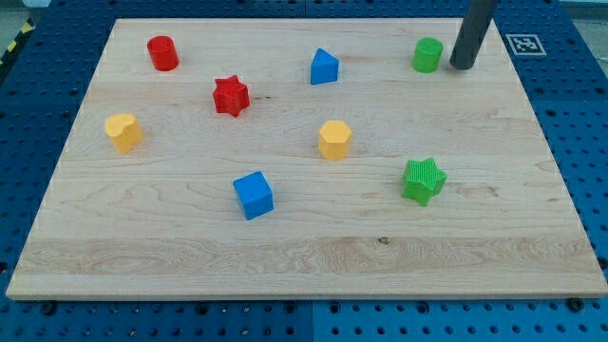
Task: Push the green circle to the blue triangle
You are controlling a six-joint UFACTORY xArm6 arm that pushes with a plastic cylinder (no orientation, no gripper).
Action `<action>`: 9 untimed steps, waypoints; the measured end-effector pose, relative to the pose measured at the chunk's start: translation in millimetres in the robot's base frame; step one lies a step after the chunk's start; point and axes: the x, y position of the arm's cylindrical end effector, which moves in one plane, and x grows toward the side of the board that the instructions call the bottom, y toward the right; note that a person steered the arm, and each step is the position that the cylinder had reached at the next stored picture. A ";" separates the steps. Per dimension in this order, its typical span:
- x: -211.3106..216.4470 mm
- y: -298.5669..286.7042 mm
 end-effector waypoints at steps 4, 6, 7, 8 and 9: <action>-13.4 -9.4; 24.0 -45.5; 17.9 -46.4; -6.1 -46.4; -10.0 -57.3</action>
